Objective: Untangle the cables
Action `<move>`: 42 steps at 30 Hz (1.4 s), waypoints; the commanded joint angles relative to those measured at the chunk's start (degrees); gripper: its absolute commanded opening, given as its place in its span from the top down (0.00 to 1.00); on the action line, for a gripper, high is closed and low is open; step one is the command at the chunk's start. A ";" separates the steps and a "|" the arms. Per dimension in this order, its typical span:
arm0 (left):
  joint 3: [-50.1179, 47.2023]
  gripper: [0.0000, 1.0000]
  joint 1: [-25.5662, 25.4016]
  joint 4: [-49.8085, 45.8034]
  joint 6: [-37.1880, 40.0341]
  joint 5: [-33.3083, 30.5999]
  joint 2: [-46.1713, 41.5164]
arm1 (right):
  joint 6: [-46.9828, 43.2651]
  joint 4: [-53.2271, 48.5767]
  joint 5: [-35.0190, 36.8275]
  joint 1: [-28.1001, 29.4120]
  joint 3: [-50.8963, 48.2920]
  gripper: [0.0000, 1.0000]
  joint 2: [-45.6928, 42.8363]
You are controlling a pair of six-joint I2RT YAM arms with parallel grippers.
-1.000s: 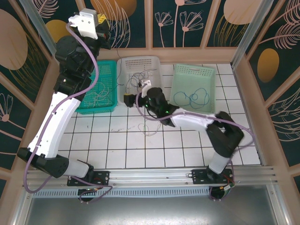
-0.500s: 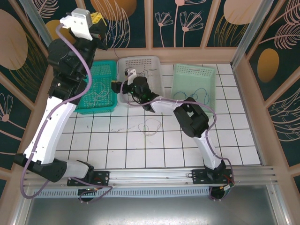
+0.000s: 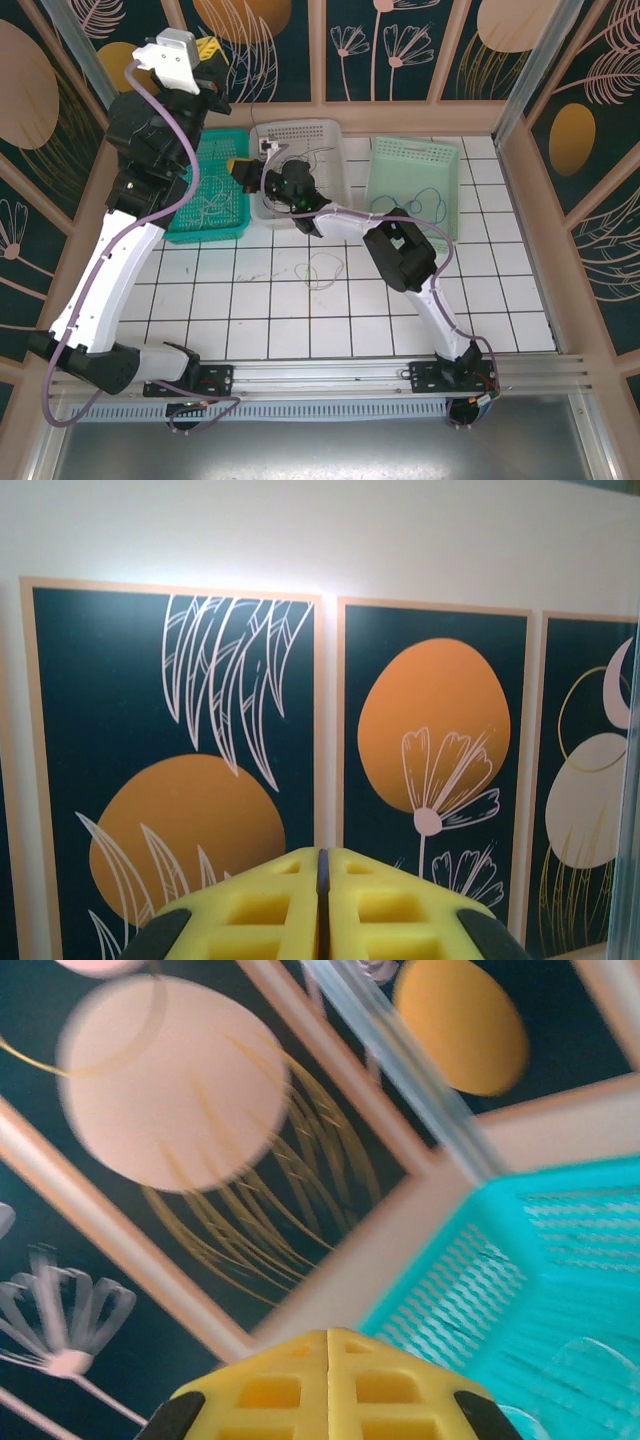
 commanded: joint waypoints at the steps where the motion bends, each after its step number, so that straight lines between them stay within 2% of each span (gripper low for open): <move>1: -0.71 0.91 0.15 2.81 -0.80 -0.63 -1.36 | 17.82 14.99 -7.83 0.36 7.04 1.00 5.87; 4: -1.21 0.91 0.15 2.46 -0.97 -0.47 -1.53 | 21.28 17.42 -7.06 1.09 9.38 1.00 9.98; 6: -1.88 0.91 0.15 2.45 -0.87 -0.69 -1.85 | 20.57 17.62 -6.51 1.41 9.80 1.00 11.34; 10: -2.64 0.91 0.15 2.61 -0.75 -0.71 -2.26 | 22.64 22.86 -3.80 1.16 10.83 1.00 12.97; 12: -2.51 0.90 0.15 2.50 -0.68 -0.69 -2.23 | 22.79 22.46 -5.00 0.24 12.34 1.00 12.65; 15: -2.63 0.90 0.15 2.55 -0.28 -0.56 -2.48 | 16.79 15.18 -6.96 -1.47 8.17 1.00 7.09; 19: -4.11 0.90 0.15 4.56 -0.44 -0.52 -3.27 | 7.46 3.66 -4.55 -3.50 -1.81 1.00 -3.69; 25: -4.75 0.90 0.19 6.30 -1.50 1.33 -1.86 | -4.75 -14.63 -1.50 -6.78 -6.89 1.00 -13.74; 27: -4.96 0.91 0.15 6.77 -2.29 2.32 -0.70 | -9.15 -23.52 -0.14 -7.62 -4.76 1.00 -13.94; 29: -6.08 0.91 0.15 7.64 -3.38 3.11 0.12 | -11.59 -28.17 1.09 -8.62 -3.71 1.00 -13.43; 36: -9.39 0.90 0.15 8.37 -6.23 4.53 5.67 | -14.40 -38.84 5.09 -11.76 -2.18 1.00 -8.88; 42: -10.35 0.91 0.15 9.36 -8.84 5.38 12.89 | -14.77 -45.64 9.46 -12.24 -2.43 0.99 -7.98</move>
